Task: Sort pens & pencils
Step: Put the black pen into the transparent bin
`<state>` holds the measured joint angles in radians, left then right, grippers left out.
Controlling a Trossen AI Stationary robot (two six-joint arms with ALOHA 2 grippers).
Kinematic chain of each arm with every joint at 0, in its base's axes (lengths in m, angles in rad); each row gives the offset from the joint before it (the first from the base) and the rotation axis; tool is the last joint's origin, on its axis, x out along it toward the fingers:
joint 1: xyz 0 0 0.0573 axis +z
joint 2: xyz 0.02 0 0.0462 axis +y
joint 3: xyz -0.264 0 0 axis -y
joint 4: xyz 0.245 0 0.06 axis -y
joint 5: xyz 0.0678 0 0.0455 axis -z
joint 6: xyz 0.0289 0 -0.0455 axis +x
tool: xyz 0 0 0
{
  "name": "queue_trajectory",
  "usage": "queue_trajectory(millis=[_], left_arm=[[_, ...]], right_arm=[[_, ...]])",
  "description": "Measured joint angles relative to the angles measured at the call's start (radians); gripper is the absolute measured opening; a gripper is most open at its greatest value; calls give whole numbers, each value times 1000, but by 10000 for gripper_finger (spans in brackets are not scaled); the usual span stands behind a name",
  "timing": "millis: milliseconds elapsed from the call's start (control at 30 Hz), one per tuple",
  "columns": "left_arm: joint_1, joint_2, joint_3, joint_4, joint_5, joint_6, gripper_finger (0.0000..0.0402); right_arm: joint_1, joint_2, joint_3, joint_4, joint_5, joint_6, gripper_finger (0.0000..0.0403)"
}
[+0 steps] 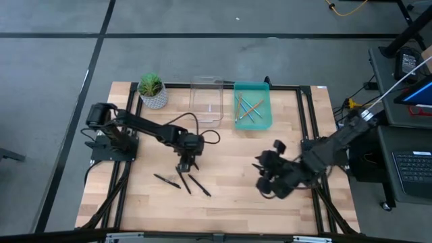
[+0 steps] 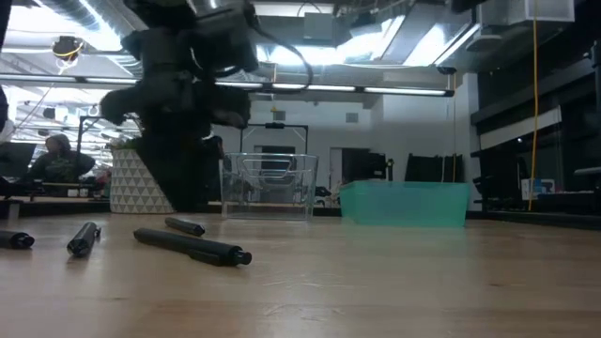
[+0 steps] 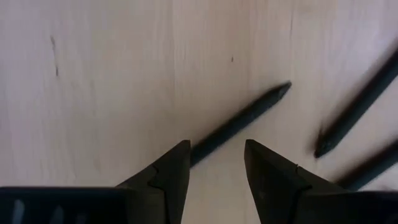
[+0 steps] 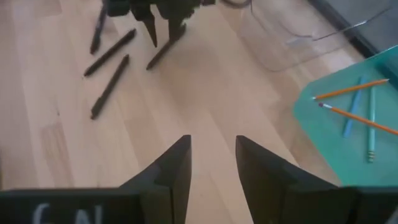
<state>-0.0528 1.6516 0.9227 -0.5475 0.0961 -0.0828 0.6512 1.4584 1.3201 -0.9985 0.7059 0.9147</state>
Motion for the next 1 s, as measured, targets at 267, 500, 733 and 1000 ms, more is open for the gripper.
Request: queue_trajectory(millis=[267, 500, 733, 1000], left_arm=[[-16, 84, 79, -84, -30, 107, 147], [-15, 144, 95, -96, -79, 119, 147], [-15, 152, 93, -75, -90, -123, 133], [-22, 154, 91, -74, -126, -203, 50]], right_arm=[[123, -54, 0, -145, 89, 165, 127], [200, -56, 0, -240, 143, 314, 127], [263, -56, 0, -316, 191, 431, 127], [294, -56, 0, -325, 217, 445, 127]])
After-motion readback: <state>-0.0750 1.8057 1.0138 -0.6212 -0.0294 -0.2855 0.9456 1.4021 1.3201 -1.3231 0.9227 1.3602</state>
